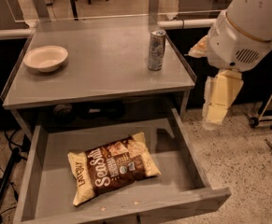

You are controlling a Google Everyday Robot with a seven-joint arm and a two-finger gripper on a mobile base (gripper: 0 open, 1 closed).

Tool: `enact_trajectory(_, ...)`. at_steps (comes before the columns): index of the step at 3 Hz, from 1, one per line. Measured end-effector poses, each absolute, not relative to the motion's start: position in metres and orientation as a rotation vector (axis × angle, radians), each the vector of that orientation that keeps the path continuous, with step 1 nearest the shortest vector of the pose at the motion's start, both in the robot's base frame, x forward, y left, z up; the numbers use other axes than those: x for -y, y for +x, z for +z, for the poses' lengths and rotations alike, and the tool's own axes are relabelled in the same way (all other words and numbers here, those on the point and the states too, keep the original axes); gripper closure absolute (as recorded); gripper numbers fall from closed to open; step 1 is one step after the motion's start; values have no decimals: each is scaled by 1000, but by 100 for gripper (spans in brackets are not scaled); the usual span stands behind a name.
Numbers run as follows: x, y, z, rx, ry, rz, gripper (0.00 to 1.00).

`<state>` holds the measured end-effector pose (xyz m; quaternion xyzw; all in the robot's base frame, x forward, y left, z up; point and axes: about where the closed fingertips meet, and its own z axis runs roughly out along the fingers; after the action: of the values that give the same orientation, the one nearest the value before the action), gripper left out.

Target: Pick brown chip bag from top drawer and place on counter

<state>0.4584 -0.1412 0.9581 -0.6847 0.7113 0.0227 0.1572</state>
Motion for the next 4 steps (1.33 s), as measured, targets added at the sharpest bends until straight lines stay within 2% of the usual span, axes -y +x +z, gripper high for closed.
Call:
enact_trajectory(1, 141, 458, 958, -2035, -1959, 65, 0)
enact_trajectory(4, 80, 483, 900, -1924, -2117, 78, 0)
